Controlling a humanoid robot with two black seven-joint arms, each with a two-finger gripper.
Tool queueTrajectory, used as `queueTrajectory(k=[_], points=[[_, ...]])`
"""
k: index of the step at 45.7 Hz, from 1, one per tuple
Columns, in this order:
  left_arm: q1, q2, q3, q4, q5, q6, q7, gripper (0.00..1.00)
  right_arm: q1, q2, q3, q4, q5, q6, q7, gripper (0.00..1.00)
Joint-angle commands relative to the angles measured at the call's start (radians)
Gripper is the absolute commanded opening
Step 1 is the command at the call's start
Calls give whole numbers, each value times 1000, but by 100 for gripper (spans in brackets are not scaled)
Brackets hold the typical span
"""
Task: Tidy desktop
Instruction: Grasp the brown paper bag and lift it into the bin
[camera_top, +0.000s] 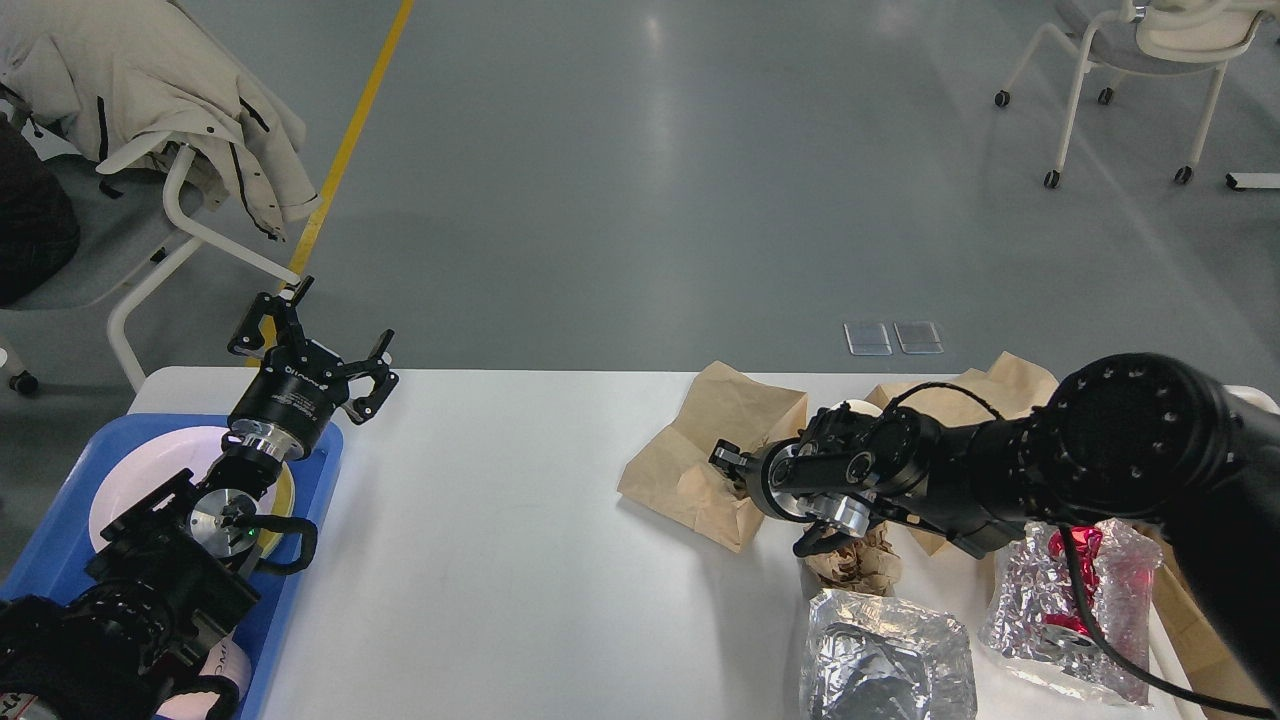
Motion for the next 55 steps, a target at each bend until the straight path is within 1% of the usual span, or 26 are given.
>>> queueTrajectory(k=[1,5,9,14,17,20,23,26,31,35,37,39,42,44,48,52,55], points=[[0,0,0,0,-1,0,0,100,118,-88,-1,103,1,112,3,0],[0,0,0,0,0,0,0,100,249,-192,-5,186,3,239,3,0],[0,0,0,0,-1,0,-2,100,437,-345,-22,269,-20,450,3,0],[0,0,0,0,-1,0,-2,100,703,-514,-68,280,-152,774,7,0],[0,0,0,0,-1,0,-2,100,848,-589,-77,277,-253,967,32,0],[0,0,0,0,0,0,0,100,985,-659,-70,277,-376,1107,60,0],[0,0,-2,0,-1,0,0,100,1082,-702,-68,277,-489,1107,92,0],[0,0,0,0,-1,0,-2,100,1122,-722,-73,278,-577,1107,119,0],[-1,0,0,0,-1,0,0,100,1111,-781,-80,272,-693,1107,126,0],[-1,0,0,0,-1,0,-2,100,1024,-852,-80,254,-808,1107,127,0],[0,0,0,0,0,0,-2,100,958,-884,-80,222,-873,1107,129,0],[0,0,-2,0,-1,0,-2,100,869,-921,-80,165,-936,1107,136,0],[-1,0,0,0,-1,0,-2,100,708,-964,-70,53,-1006,1092,162,0],[0,0,-2,0,0,0,-2,100,584,-967,-71,-22,-1028,978,182,0],[0,0,-2,0,0,0,-2,100,291,-963,-77,-181,-1028,689,224,0],[-1,0,-2,0,-1,0,-2,100,14,-929,-64,-318,-1007,436,257,0],[0,0,-2,0,-1,0,-2,100,-134,-889,-56,-383,-945,336,259,0]])
